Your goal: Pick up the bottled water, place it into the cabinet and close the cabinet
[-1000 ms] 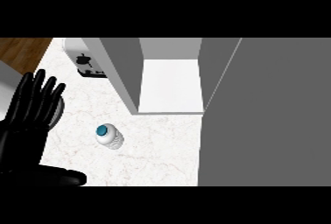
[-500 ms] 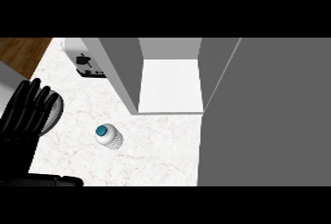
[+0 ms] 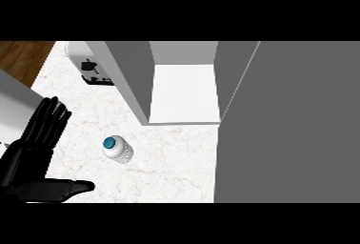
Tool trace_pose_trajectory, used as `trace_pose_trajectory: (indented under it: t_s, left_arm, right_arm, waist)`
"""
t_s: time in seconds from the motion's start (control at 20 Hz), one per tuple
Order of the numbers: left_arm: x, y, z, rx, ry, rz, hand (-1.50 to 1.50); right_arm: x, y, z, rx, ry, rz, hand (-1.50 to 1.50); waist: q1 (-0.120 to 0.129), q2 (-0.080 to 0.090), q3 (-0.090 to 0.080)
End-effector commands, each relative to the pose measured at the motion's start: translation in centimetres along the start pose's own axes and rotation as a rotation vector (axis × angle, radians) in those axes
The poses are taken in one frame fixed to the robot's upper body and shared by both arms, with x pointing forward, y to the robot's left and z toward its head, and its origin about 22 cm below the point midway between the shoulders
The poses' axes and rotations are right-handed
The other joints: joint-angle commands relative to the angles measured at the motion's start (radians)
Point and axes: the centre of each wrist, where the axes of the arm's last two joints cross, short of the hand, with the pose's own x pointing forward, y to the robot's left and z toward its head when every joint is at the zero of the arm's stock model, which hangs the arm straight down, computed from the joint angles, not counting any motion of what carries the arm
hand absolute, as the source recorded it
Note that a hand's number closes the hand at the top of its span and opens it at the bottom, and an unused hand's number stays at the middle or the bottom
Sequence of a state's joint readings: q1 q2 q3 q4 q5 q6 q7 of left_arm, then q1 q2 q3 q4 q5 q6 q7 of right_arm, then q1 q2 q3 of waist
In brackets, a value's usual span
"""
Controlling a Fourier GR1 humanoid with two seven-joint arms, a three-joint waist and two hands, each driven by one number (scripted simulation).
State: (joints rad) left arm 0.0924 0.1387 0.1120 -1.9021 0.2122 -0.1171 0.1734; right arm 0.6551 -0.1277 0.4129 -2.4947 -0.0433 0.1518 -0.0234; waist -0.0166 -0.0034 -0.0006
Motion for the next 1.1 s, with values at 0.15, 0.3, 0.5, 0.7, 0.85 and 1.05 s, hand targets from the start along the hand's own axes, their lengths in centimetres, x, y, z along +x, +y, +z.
trace_pose_trajectory:
  t_s: [0.15, 0.3, 0.5, 0.7, 0.85, 1.05]
  left_arm:
    - [-6.8, 0.9, 0.0, -0.009, 0.118, 0.044, -1.50]
    - [-9.7, 1.6, -0.4, -0.019, 0.155, 0.097, -1.50]
    - [-11.1, 1.4, -1.9, 0.008, 0.176, 0.110, -1.50]
    - [-14.2, 2.2, -1.6, 0.014, 0.196, 0.076, -1.50]
    - [-17.0, 1.2, -1.6, -0.046, 0.212, 0.114, -1.50]
    - [-18.4, 2.5, -1.5, -0.060, 0.182, 0.133, -1.50]
  right_arm:
    - [3.7, 1.0, 1.3, -0.001, -0.045, 0.041, -1.50]
    - [3.4, 1.2, 1.2, 0.006, -0.046, 0.058, -1.50]
    - [5.7, 1.2, 2.3, 0.000, -0.040, 0.042, -1.50]
    - [4.5, 0.8, 2.5, 0.013, -0.051, 0.052, -1.50]
    - [3.2, 1.4, 2.7, -0.011, -0.034, 0.044, -1.50]
    - [2.4, 1.1, 2.8, 0.000, -0.047, 0.056, -1.50]
  waist:
    - [-0.006, 0.001, -0.001]
    - [-0.010, 0.002, -0.002]
    - [-0.019, -0.001, -0.002]
    - [-0.015, 0.002, -0.001]
    - [-0.020, 0.003, -0.002]
    - [-0.009, 0.003, -0.001]
